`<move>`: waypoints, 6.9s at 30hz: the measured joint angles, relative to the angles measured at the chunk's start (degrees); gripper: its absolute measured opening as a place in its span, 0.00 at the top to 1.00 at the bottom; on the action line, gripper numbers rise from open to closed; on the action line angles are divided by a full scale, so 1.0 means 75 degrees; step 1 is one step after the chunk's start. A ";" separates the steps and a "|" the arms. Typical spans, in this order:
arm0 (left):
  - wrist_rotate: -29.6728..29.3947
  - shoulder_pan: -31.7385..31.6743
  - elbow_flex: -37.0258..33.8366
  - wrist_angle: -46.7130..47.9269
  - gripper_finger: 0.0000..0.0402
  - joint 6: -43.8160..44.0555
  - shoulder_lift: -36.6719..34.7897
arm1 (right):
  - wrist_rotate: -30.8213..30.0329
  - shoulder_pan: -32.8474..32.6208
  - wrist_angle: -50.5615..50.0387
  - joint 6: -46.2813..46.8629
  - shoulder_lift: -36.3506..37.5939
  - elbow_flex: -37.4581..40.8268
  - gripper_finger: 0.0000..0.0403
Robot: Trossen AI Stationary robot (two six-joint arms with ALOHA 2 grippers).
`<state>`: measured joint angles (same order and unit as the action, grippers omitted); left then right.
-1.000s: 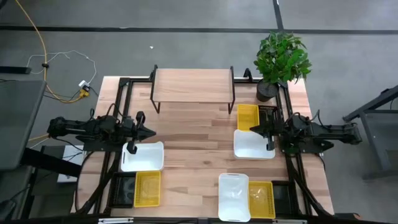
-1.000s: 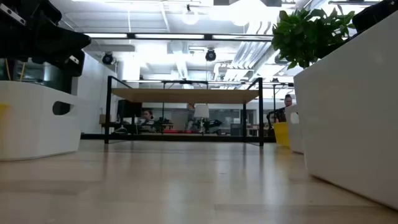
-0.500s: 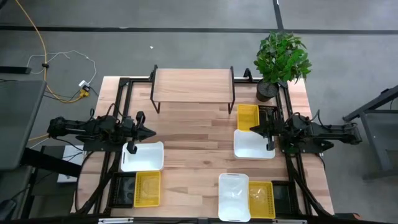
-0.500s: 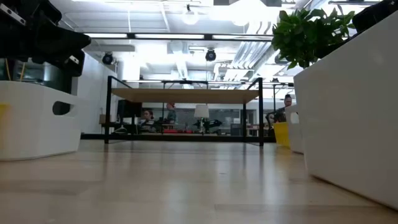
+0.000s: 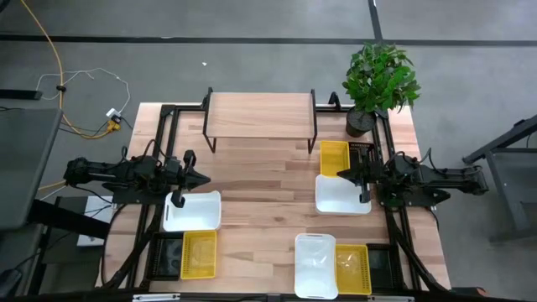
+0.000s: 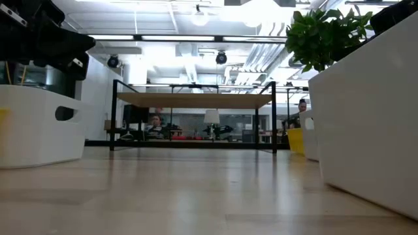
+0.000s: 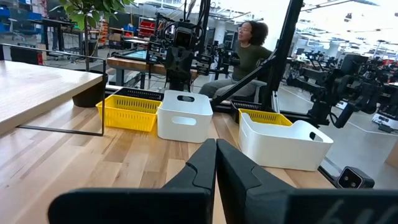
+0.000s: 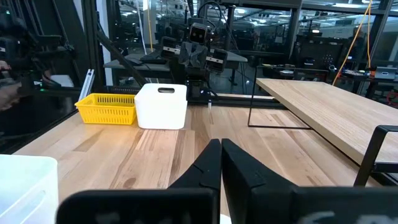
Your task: Stack baskets on shelf by color
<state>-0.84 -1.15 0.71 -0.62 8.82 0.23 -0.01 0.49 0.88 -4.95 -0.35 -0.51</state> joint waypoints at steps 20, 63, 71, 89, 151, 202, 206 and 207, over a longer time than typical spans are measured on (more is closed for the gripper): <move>0.0003 -0.0002 0.0000 0.0002 1.00 0.0000 0.0000 | -0.0003 0.0000 -0.0001 0.0000 0.0000 -0.0003 1.00; 0.0003 -0.0003 0.0003 0.0003 1.00 0.0002 0.0000 | -0.0002 0.0000 -0.0002 0.0000 0.0000 -0.0001 1.00; 0.0003 -0.0003 0.0000 0.0000 1.00 0.0000 0.0000 | -0.0002 0.0000 0.0000 0.0000 0.0002 -0.0003 1.00; 0.0003 0.0000 0.0000 0.0002 1.00 0.0000 -0.0002 | 0.0000 0.0000 -0.0002 0.0000 0.0002 -0.0003 1.00; 0.0003 -0.0001 0.0000 0.0002 1.00 0.0001 -0.0002 | -0.0003 0.0000 0.0001 0.0000 0.0002 0.0000 1.00; 0.0003 0.0000 0.0000 -0.0006 1.00 0.0000 0.0000 | -0.3851 0.1802 -0.4810 0.6040 -0.6657 -0.4219 0.52; 0.0003 0.0000 0.0000 -0.0006 1.00 0.0001 0.0000 | -0.3856 0.2547 -0.4819 0.6062 -0.7317 -0.4205 0.52; 0.0003 0.0000 0.0002 -0.0006 1.00 0.0000 0.0000 | -0.3853 0.2694 -0.4819 0.6036 -0.7480 -0.4205 0.52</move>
<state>-0.82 -1.15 0.73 -0.67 8.82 0.23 -28.91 20.70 -35.27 40.32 -56.45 -32.05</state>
